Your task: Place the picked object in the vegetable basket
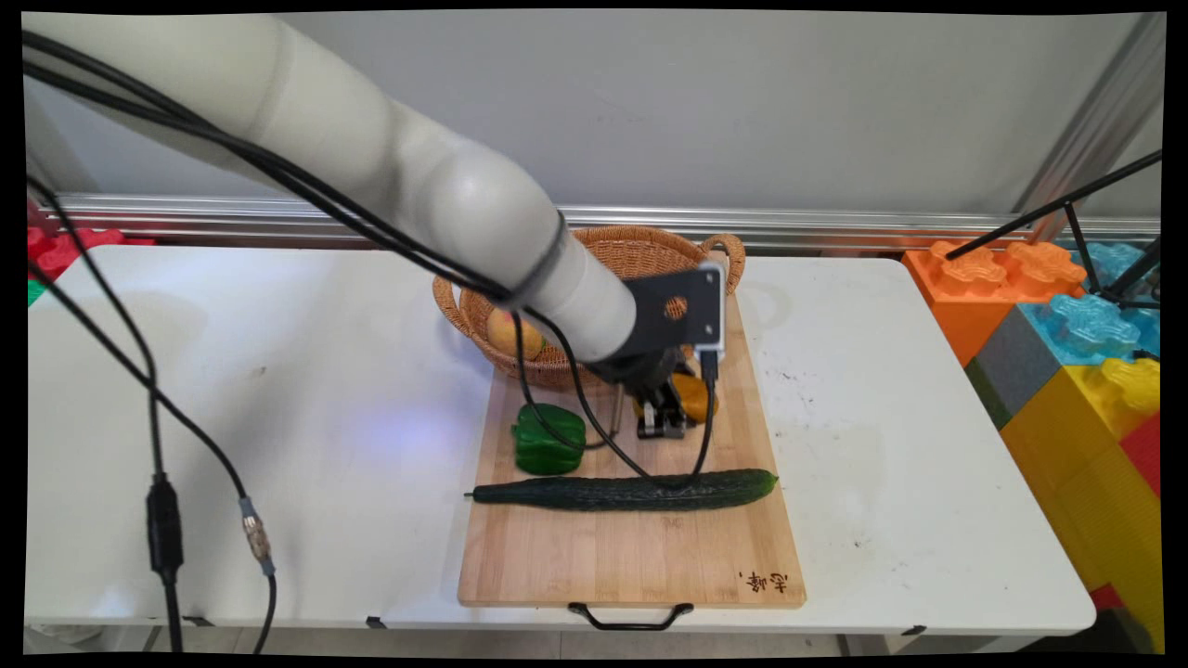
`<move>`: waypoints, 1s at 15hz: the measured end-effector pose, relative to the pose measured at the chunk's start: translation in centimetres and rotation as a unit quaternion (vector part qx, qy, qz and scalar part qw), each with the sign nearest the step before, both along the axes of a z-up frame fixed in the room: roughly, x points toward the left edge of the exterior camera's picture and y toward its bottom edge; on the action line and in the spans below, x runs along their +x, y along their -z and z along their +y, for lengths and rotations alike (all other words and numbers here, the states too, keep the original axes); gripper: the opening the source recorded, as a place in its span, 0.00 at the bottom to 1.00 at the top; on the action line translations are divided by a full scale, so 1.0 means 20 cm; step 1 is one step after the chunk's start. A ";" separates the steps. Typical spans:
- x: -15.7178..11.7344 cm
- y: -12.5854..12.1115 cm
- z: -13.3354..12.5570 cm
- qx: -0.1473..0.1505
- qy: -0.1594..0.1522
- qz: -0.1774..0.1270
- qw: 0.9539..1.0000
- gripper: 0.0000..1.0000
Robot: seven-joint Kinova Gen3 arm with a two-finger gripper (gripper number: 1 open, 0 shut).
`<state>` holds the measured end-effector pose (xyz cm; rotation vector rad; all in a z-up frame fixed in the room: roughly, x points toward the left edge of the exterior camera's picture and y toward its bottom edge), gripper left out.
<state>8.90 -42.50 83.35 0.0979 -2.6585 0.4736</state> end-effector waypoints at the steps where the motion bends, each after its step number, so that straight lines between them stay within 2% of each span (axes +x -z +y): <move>1: 0.02 -0.07 0.01 -0.004 0.000 0.002 1.000 0.00; 5: 0.10 -0.29 -0.01 -0.023 -0.007 0.005 1.000 0.00; 9: 0.17 -0.49 -0.14 -0.062 -0.023 0.005 0.998 0.00; 12: 0.23 -0.54 -0.29 -0.087 -0.042 -0.001 0.995 0.00; 15: 0.27 -0.50 -0.47 -0.098 -0.060 -0.011 0.993 0.00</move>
